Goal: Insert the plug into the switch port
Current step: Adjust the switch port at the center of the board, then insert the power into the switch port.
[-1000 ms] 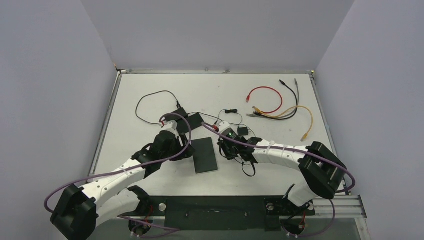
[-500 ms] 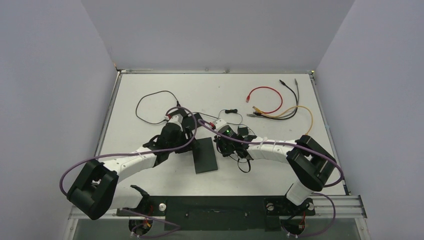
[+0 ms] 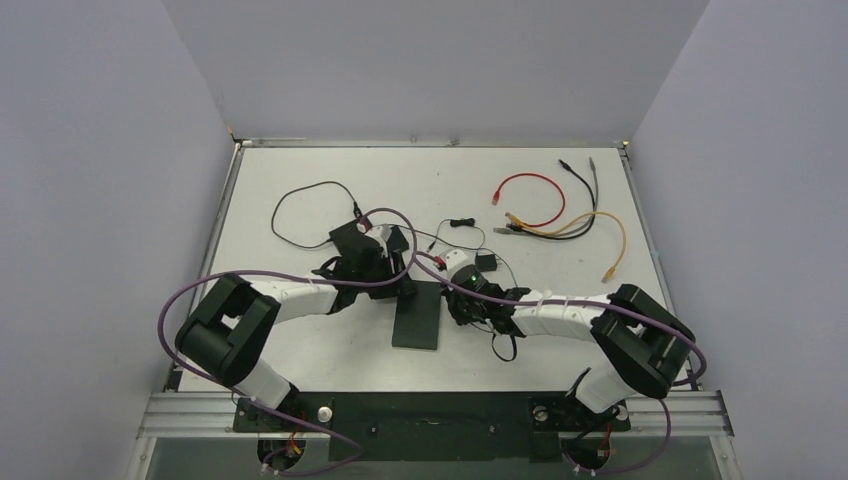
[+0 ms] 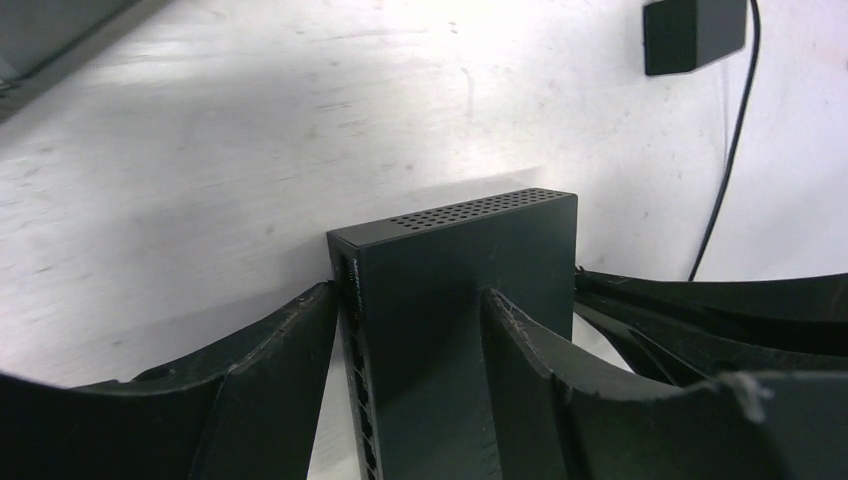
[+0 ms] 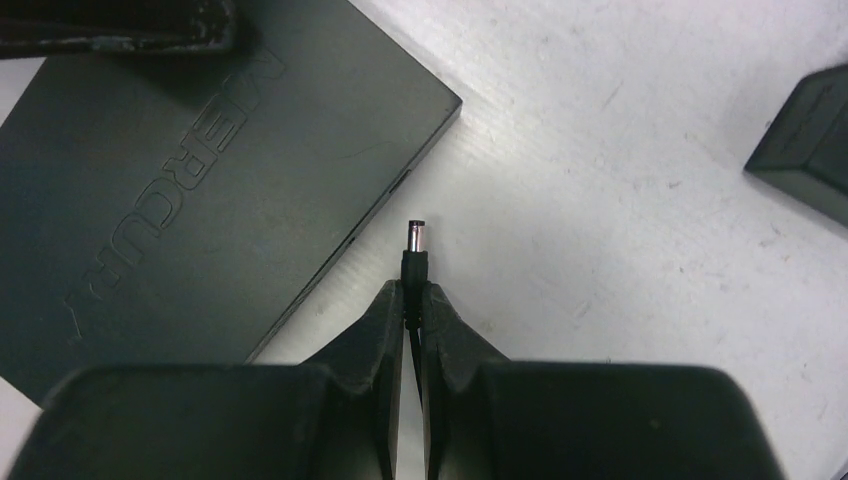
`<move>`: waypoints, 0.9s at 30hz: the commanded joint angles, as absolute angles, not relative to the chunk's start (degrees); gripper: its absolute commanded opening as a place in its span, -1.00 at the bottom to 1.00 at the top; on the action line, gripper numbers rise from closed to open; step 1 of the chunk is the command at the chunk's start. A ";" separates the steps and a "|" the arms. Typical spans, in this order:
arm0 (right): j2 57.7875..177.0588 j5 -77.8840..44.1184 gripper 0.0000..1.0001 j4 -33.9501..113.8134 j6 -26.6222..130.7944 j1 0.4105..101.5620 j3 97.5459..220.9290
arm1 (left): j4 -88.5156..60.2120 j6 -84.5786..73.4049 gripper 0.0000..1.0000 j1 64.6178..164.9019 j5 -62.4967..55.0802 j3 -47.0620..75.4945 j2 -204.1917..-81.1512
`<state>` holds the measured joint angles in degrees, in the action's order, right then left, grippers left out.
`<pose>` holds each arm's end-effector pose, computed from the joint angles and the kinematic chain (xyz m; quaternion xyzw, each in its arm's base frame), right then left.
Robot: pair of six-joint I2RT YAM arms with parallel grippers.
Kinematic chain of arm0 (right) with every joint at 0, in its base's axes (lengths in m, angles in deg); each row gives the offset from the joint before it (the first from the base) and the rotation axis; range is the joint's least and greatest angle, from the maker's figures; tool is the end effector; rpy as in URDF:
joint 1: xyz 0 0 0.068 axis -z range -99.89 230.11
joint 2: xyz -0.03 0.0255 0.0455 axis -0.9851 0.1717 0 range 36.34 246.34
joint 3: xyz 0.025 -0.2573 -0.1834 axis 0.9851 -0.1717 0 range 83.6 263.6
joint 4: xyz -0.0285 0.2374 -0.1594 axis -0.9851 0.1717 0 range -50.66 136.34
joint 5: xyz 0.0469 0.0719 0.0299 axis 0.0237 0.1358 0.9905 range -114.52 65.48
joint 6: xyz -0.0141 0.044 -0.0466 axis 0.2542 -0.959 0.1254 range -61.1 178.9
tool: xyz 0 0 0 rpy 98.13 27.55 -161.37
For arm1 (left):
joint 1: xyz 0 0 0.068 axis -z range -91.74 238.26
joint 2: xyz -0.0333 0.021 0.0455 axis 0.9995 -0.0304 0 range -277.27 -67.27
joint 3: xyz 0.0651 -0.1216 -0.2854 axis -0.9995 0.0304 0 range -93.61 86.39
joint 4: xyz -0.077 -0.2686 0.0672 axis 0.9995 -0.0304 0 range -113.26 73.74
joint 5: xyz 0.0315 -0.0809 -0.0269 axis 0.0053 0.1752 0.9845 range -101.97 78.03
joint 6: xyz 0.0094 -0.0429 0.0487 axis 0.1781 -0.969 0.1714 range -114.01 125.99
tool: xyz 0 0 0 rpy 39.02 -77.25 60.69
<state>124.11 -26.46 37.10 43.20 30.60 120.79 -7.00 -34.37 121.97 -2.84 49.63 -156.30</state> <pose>0.2030 0.2352 0.1564 -0.2660 0.8959 0.1783 0.3080 0.2618 -0.1845 0.1588 -0.0214 0.9145 -0.2976 0.2731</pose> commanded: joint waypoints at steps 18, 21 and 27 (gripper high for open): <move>106.07 -33.96 -1.00 38.56 36.88 25.05 109.03 | -5.00 -28.68 0.02 126.14 3.22 45.54 -157.69; 107.63 -34.77 -1.00 39.03 36.48 24.96 109.78 | -5.12 -28.35 0.02 126.14 3.28 46.03 -157.22; 111.79 -36.63 -1.00 40.60 37.10 24.92 112.37 | -5.46 -27.68 0.02 126.14 3.84 46.06 -157.50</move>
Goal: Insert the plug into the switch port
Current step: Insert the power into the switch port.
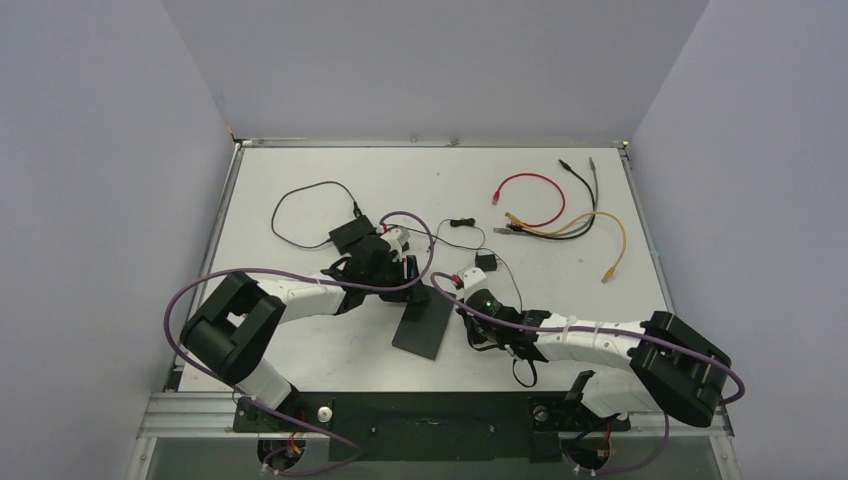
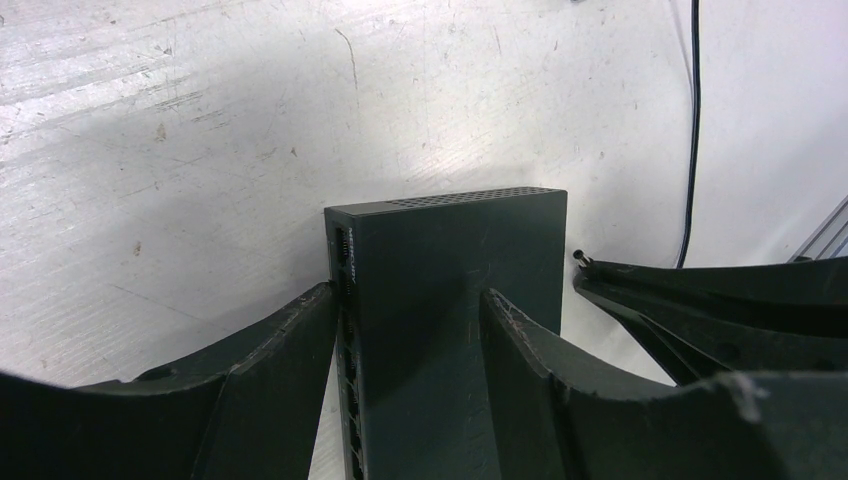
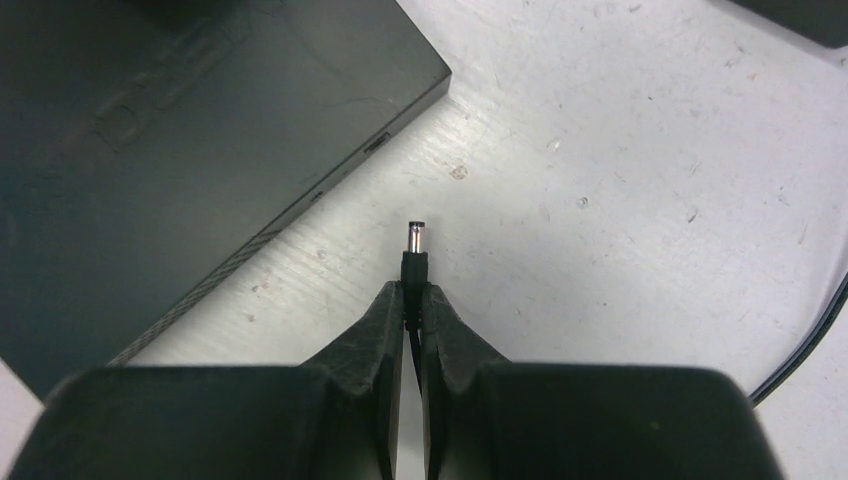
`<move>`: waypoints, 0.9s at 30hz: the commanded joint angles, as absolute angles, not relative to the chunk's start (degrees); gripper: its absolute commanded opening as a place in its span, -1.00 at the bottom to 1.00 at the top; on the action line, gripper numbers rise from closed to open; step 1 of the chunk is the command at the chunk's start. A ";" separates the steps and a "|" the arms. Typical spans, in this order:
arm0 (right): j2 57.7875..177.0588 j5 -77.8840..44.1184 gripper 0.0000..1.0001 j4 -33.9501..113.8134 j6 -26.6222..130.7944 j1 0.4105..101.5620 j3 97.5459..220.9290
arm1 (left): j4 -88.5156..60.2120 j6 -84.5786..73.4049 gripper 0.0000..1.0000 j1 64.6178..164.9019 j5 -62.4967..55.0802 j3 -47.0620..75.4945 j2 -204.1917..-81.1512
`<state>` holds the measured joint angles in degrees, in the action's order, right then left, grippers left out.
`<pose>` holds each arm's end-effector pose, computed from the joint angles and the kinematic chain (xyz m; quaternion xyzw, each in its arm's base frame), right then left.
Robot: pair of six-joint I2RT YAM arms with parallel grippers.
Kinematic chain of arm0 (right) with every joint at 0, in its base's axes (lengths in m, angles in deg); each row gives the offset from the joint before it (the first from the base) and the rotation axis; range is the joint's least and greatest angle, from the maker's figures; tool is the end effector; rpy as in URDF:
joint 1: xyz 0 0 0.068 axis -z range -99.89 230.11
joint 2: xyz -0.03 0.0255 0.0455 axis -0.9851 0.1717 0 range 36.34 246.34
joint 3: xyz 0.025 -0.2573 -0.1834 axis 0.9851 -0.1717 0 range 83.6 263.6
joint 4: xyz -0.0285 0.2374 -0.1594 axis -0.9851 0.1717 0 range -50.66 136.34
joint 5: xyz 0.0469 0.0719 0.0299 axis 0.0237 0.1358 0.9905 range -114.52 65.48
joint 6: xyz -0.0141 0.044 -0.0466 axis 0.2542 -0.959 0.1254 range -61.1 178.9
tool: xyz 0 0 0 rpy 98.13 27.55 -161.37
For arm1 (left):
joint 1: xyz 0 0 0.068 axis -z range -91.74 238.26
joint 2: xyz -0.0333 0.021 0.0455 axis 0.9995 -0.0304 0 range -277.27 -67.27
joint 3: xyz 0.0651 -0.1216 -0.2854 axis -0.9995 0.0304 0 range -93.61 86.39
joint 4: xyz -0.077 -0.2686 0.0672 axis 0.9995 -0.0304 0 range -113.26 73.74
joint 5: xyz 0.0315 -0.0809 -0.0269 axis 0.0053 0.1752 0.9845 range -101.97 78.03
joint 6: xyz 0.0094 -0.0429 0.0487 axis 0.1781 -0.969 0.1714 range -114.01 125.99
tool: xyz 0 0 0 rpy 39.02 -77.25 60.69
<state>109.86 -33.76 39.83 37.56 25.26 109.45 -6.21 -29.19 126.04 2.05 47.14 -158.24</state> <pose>0.1467 0.1942 0.1560 -0.2409 0.8998 0.1604 0.3264 0.2561 -0.2143 0.1636 0.0705 0.9042 -0.3311 0.2604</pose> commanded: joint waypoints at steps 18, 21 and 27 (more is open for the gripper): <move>118.76 -34.79 -1.00 46.85 41.10 24.85 120.75 | -5.00 -26.40 0.02 125.97 7.07 46.69 -158.56; 118.34 -33.55 -1.00 47.00 41.31 24.77 120.67 | -4.84 -26.35 0.02 125.91 7.09 46.79 -159.01; 117.98 -32.66 -1.00 46.56 40.78 24.56 119.93 | -4.65 -26.52 0.02 125.80 7.42 46.79 -159.28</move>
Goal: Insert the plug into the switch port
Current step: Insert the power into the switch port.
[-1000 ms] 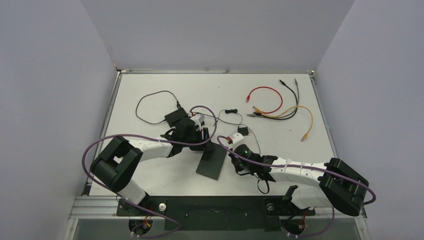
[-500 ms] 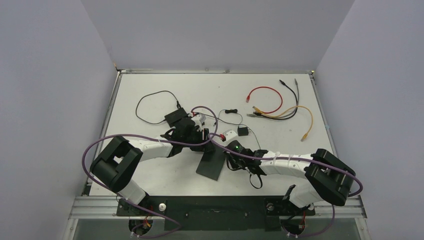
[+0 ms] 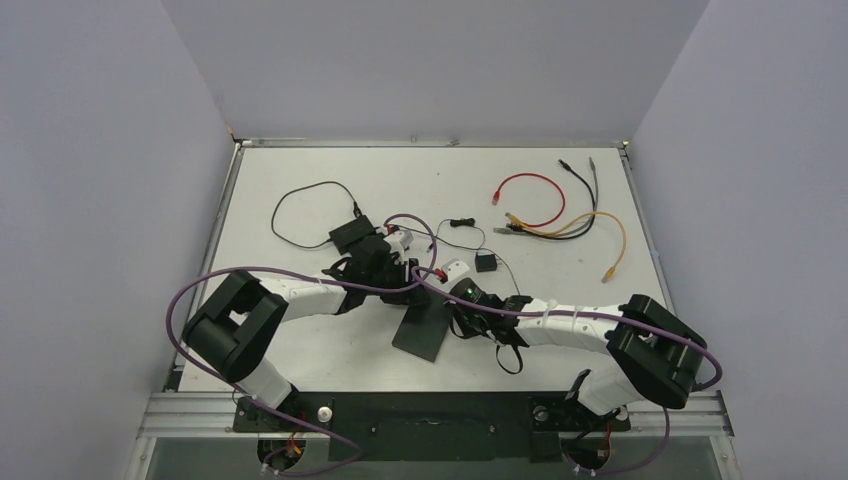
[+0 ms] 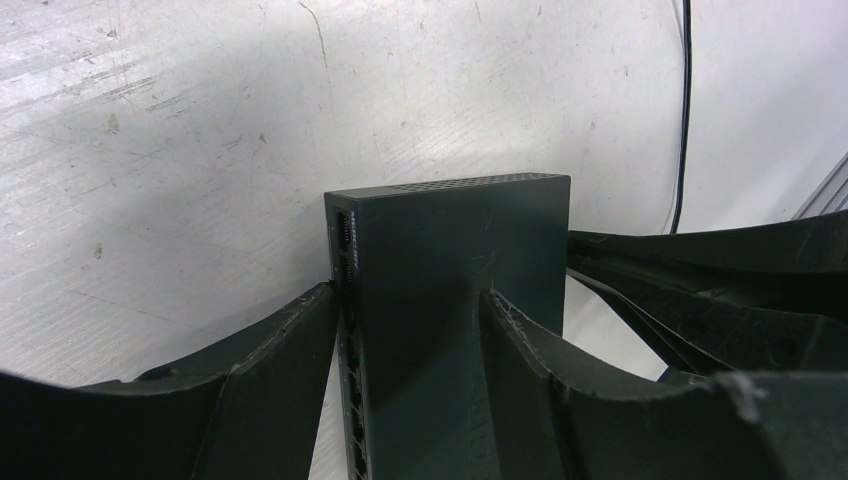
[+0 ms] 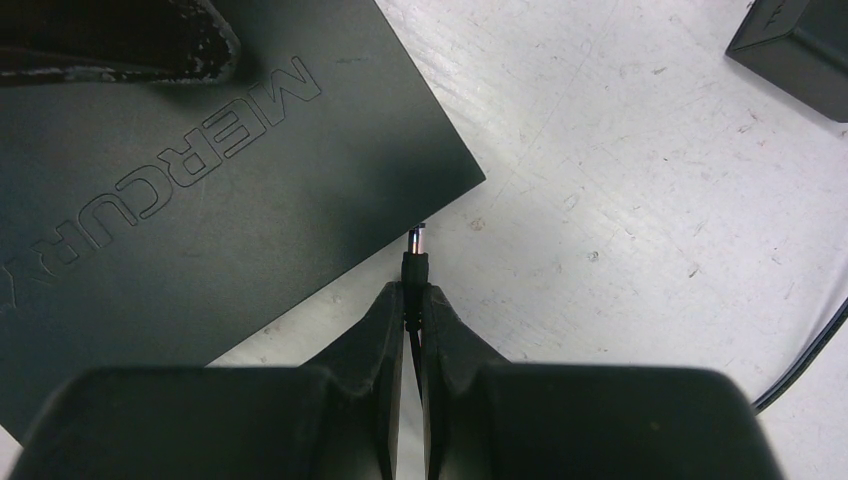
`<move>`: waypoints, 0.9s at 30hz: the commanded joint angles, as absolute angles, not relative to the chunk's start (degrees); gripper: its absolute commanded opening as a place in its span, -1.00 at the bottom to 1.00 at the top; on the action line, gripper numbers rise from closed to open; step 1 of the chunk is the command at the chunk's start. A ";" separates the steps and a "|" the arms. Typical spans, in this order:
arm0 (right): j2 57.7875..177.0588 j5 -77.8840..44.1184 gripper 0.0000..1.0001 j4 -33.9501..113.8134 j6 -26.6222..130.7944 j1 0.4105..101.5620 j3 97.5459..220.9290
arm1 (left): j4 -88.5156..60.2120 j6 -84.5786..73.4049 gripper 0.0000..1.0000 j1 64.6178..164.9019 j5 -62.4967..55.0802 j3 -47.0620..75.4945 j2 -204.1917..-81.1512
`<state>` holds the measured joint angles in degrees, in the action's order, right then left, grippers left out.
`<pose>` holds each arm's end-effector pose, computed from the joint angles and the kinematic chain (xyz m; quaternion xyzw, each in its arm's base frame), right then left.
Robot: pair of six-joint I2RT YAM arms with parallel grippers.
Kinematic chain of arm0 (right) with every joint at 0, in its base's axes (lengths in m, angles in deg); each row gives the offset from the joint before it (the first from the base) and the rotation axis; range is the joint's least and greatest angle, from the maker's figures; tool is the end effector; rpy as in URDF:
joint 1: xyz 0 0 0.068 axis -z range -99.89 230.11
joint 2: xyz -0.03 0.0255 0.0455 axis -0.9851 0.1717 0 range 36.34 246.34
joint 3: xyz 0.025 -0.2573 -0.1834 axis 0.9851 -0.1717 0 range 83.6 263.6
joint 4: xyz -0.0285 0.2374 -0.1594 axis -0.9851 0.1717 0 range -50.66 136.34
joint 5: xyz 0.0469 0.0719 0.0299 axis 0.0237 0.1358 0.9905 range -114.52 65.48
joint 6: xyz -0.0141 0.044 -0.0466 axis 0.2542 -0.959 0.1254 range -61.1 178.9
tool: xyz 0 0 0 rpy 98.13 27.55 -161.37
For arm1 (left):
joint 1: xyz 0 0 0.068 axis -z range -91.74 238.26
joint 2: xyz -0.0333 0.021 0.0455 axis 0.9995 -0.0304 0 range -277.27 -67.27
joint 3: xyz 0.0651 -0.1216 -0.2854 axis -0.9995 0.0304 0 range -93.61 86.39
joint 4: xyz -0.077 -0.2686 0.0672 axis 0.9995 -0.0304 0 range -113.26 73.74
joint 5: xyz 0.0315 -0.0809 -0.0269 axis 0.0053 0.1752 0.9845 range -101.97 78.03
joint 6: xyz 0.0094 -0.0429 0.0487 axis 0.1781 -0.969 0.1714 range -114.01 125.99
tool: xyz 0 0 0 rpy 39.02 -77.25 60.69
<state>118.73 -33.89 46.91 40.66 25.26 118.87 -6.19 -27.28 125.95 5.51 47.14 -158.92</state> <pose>0.1682 0.2246 0.1593 -0.2748 0.9095 0.1175 0.2891 0.2546 -0.2163 0.1605 0.0962 0.9011 -0.3450 0.2444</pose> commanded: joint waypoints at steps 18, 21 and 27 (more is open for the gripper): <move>114.56 -36.18 -1.00 44.45 40.36 23.53 117.48 | -4.91 -26.62 0.02 125.60 7.58 46.61 -160.05; 115.49 -35.46 -1.00 43.93 40.71 23.51 117.67 | -4.81 -26.61 0.02 125.59 7.82 46.51 -160.21; 117.51 -34.54 -1.00 42.17 40.10 23.42 117.52 | -4.74 -26.64 0.02 125.60 7.91 46.66 -160.33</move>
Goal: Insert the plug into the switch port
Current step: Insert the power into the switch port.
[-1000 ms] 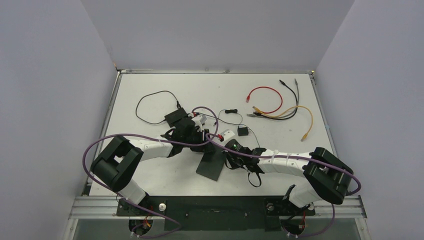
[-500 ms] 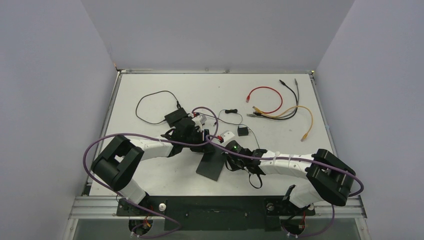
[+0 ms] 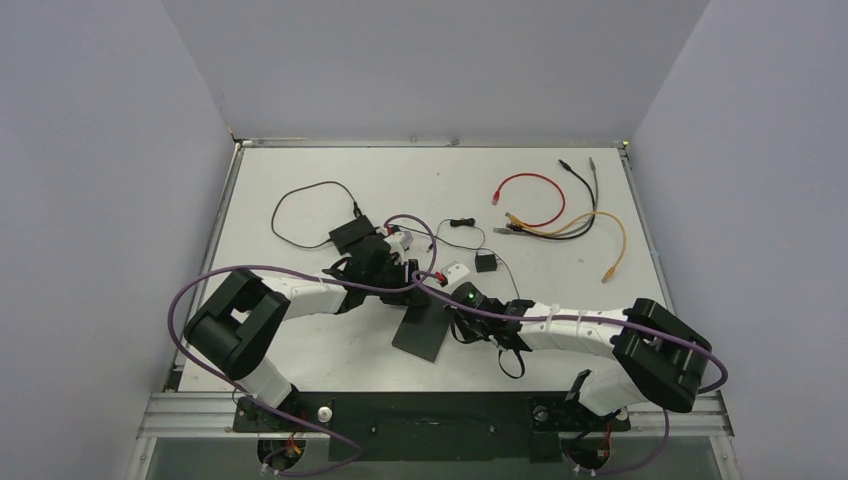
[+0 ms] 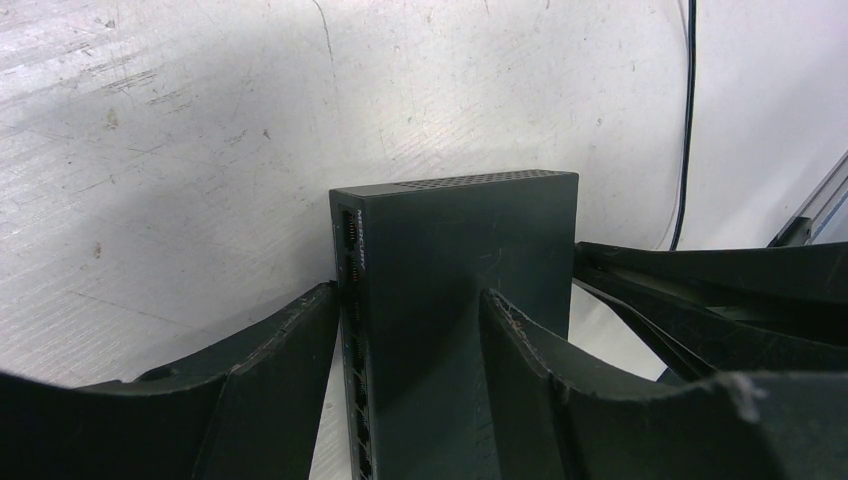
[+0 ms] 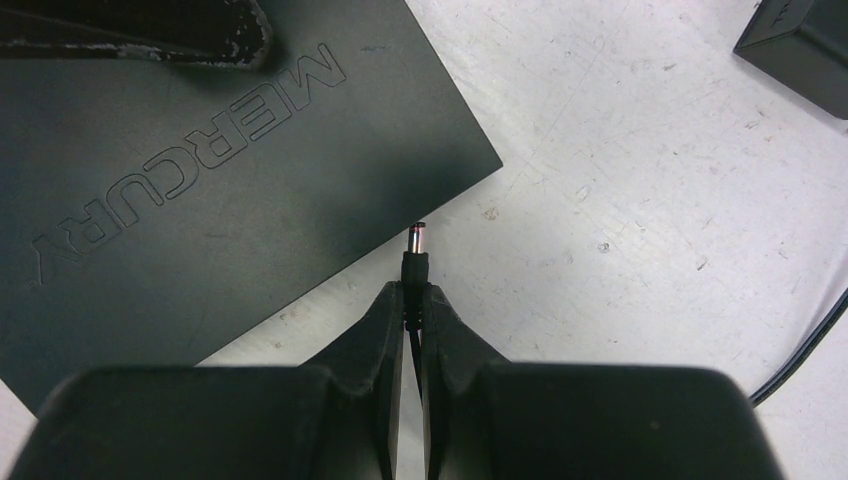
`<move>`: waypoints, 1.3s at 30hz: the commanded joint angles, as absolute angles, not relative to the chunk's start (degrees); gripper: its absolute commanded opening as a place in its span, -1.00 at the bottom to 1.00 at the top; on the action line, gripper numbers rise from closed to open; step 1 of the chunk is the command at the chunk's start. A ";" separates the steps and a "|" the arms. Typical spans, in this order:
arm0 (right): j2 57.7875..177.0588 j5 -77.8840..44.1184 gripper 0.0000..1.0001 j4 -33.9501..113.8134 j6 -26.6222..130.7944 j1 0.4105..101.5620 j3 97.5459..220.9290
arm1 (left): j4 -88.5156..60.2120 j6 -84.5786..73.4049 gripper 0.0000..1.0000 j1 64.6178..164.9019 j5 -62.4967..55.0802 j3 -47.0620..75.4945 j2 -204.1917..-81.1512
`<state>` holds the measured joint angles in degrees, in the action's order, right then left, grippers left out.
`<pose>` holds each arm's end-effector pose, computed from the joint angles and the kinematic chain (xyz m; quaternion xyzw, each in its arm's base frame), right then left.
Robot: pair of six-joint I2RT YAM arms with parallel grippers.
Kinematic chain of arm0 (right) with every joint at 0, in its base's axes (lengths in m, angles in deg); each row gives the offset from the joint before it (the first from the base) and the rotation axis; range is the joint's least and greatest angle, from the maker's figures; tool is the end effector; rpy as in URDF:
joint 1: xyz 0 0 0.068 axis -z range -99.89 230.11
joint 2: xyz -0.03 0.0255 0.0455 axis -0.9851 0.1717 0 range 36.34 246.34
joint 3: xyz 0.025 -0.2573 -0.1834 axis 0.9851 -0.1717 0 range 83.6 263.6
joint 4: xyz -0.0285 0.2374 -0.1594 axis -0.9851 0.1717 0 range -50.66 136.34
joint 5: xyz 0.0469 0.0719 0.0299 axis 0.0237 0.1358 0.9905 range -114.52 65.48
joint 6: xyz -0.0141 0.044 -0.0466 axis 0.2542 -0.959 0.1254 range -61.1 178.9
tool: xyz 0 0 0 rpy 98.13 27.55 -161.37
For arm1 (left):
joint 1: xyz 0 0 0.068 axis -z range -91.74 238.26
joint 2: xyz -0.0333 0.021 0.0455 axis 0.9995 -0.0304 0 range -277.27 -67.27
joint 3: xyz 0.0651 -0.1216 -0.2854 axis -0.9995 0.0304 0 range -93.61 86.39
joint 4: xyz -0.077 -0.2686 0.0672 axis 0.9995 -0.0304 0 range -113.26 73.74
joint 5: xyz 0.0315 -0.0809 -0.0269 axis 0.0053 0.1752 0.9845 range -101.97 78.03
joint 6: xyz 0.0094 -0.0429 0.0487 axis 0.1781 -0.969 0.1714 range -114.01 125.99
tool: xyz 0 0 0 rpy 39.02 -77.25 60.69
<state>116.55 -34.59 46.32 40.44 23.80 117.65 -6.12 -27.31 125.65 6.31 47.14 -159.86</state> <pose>0.1595 0.2232 0.1635 -0.2803 0.9030 0.1251 0.3007 0.2558 -0.2159 0.1556 0.0954 0.9033 -0.3457 0.2354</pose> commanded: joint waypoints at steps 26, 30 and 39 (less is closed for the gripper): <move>115.28 -28.69 -1.00 37.75 53.13 21.43 116.79 | -7.49 -24.05 0.01 125.93 10.23 45.91 -160.77; 116.48 -26.66 -1.00 38.23 54.88 21.19 117.80 | -9.14 -23.46 0.00 126.70 10.28 45.86 -160.59; 116.10 -30.27 -1.00 35.06 51.41 20.80 117.91 | -11.09 -23.35 0.00 130.51 7.48 47.96 -158.76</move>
